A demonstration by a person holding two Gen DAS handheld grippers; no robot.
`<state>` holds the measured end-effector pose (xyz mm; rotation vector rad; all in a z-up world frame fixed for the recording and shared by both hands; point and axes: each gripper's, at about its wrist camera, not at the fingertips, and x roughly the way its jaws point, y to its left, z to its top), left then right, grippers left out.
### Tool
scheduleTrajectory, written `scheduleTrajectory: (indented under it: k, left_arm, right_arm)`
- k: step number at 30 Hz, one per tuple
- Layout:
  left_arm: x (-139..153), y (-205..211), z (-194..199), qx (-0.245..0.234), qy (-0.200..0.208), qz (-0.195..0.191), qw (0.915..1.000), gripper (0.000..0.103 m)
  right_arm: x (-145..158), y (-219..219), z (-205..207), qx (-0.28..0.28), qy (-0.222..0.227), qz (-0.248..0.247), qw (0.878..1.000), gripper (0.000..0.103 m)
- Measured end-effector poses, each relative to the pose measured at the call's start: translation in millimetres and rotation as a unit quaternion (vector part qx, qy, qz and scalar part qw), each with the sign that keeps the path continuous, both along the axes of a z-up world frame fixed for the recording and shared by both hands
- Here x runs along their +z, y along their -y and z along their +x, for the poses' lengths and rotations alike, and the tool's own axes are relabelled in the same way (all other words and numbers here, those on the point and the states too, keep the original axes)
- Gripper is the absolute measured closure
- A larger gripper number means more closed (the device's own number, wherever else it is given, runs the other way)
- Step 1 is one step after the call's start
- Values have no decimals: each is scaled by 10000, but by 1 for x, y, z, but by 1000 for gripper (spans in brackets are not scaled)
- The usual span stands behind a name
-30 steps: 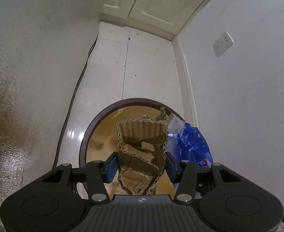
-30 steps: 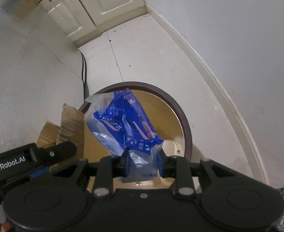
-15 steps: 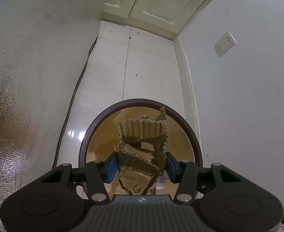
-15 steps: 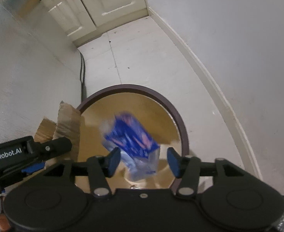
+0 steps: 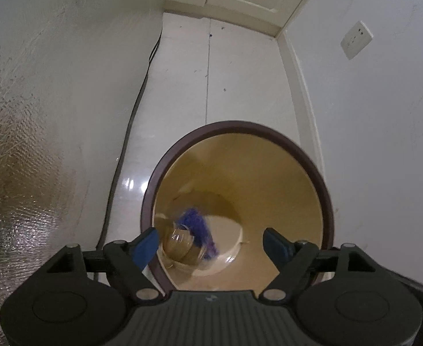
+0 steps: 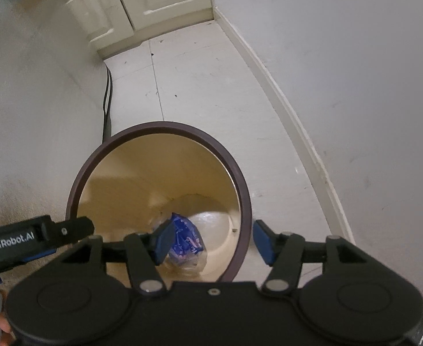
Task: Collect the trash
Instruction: 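Open the right gripper dropping the blue bag while the left gripper drops the cardboard, then withdraw both grippers from the bin back toward the counter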
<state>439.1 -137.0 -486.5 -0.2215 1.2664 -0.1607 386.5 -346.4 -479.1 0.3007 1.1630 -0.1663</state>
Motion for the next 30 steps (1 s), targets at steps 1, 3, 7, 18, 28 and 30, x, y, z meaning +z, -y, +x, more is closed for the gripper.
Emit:
scheduleTrajectory:
  k: [1, 3, 7, 18, 28, 30]
  left_arm:
    - [-1, 0, 0, -11, -10, 51, 10000, 21]
    - [-1, -1, 0, -51, -15, 163, 9999, 20]
    - [-4, -4, 0, -94, -55, 302, 9995, 18]
    - [-7, -3, -1, -150, -76, 580, 9982, 9]
    - [6, 0, -13, -342, 13, 846, 9958, 0]
    - [9, 1, -17, -424, 1, 867, 9953, 0]
  right_arm:
    - [0, -1, 0, 24, -5, -22, 10000, 41]
    - [-1, -2, 0, 79, -28, -75, 9999, 40]
    - [-2, -3, 0, 199, -82, -162, 9996, 38]
    - [-5, 0, -3, 383, -97, -267, 9989, 28]
    - [0, 6, -14, 515, -30, -255, 9983, 10]
    - [3, 7, -16, 534, -2, -304, 9981, 8]
